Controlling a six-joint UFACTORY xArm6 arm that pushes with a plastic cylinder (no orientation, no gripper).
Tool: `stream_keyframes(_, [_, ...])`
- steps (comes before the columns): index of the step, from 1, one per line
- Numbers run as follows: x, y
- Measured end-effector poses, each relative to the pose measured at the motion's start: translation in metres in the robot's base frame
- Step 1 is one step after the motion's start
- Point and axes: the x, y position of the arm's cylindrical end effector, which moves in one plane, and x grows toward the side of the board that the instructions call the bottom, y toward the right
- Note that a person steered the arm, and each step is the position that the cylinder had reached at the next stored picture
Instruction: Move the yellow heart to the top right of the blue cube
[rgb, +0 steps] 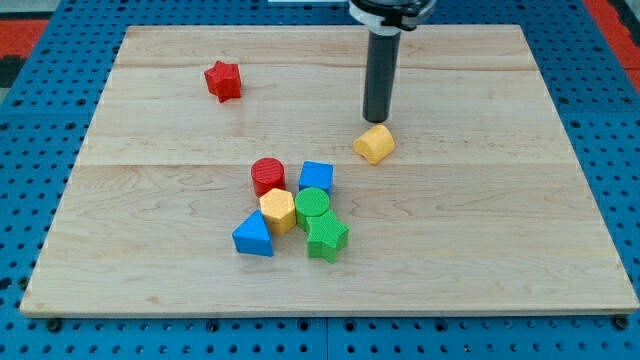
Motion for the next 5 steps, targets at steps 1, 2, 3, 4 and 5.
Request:
stream_keyframes(1, [0.039,0.011])
stream_keyframes(2, [0.044,-0.03])
stream_keyframes(3, [0.045,-0.061])
stream_keyframes(4, [0.045,-0.077])
stream_keyframes(5, [0.045,-0.072])
